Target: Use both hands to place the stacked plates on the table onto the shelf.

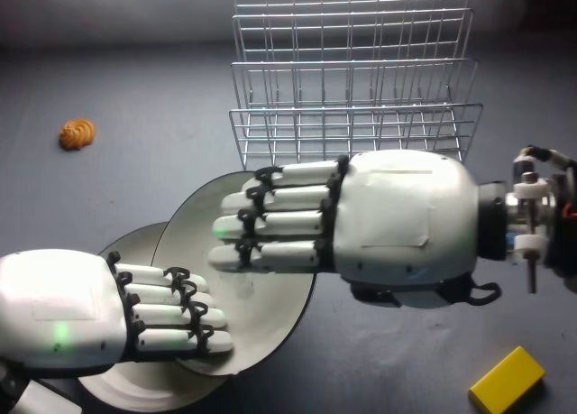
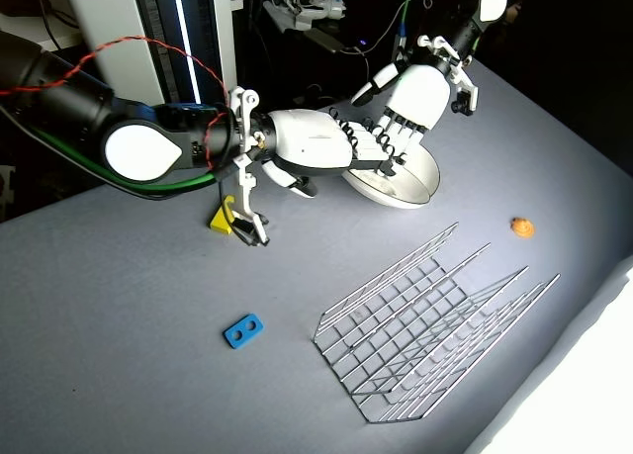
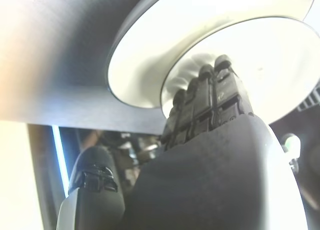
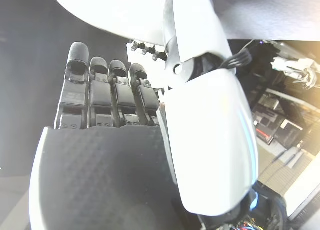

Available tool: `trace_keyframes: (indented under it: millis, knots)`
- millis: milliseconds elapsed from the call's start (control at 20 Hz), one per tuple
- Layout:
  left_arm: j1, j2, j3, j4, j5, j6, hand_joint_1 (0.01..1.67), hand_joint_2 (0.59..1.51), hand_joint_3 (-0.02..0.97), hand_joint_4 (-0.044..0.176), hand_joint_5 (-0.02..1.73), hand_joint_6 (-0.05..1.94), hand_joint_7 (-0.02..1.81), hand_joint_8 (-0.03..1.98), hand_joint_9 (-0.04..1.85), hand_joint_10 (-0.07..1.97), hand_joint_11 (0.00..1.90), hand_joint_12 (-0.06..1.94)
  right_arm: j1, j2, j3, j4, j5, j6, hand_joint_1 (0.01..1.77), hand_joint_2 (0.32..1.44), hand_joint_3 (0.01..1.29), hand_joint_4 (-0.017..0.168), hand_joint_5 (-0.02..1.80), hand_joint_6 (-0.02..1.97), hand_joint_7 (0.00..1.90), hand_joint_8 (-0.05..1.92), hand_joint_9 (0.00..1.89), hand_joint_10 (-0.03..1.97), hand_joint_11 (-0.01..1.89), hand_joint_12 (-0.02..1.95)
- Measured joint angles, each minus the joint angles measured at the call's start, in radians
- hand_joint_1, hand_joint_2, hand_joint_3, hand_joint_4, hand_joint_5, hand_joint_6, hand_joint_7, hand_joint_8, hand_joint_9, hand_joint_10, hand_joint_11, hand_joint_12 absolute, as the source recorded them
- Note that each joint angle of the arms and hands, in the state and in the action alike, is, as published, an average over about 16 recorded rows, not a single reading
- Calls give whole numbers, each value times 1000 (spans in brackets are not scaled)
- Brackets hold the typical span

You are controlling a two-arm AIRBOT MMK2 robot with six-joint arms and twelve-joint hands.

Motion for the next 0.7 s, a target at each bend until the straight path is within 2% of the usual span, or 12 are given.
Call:
trace_keyframes:
  millis: [350, 700]
  knots:
    - [-11, -6, -25, -19, 20, 0, 24, 1155, 3, -4, 18, -15, -1, -14, 0, -12, 16, 16, 1, -108, 81, 50, -11, -80, 1288, 1033, 18, 4, 271, 38, 266, 8, 248, 6, 76, 697]
    - [-10, -9, -19, -22, 8, -1, 24, 1155, 4, -8, 16, -16, -3, -13, 2, -8, 16, 17, 1, -184, 145, 74, 5, -140, 1173, 1043, 16, 5, 547, 365, 614, 122, 633, -5, 339, 929]
